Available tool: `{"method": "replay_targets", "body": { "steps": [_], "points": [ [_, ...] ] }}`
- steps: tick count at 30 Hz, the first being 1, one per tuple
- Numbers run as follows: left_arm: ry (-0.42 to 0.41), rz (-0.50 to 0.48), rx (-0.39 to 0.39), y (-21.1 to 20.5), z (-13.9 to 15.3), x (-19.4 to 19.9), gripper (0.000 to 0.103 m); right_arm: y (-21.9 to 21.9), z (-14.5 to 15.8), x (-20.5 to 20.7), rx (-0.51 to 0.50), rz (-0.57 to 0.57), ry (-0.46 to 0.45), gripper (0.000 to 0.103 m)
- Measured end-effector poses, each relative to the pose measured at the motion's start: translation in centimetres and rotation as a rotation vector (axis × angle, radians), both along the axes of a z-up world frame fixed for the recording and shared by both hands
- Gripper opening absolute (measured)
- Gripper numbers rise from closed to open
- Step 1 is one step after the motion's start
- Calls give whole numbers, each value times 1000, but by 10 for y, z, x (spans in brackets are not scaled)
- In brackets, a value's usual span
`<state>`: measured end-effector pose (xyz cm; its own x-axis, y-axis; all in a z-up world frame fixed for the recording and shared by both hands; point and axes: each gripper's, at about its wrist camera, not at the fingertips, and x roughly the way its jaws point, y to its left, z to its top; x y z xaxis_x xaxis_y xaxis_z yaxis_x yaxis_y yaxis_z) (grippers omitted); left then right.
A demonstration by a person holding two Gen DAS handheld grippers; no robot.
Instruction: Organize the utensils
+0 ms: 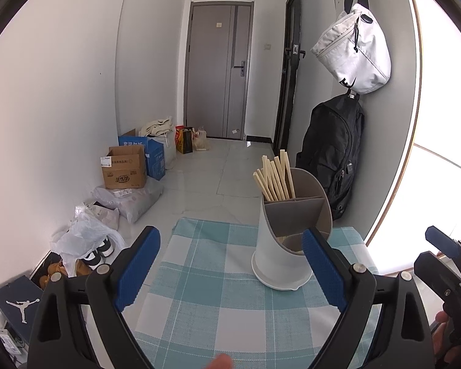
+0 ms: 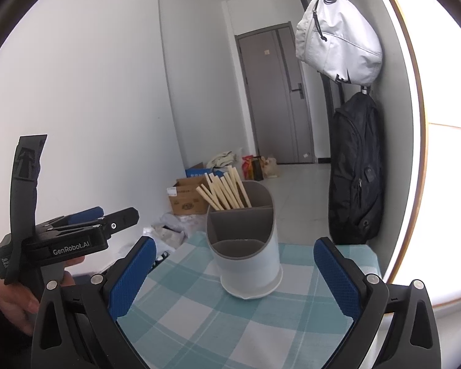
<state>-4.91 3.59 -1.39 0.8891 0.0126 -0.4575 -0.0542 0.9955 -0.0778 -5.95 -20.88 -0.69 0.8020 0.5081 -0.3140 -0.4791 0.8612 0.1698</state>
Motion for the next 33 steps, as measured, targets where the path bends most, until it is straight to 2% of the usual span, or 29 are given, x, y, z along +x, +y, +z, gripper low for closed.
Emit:
{"method": "replay_targets", "body": {
  "steps": [33],
  "points": [
    [-4, 4, -26, 2, 0, -1, 91, 2, -4, 0, -10, -5, 22, 103]
  ]
}}
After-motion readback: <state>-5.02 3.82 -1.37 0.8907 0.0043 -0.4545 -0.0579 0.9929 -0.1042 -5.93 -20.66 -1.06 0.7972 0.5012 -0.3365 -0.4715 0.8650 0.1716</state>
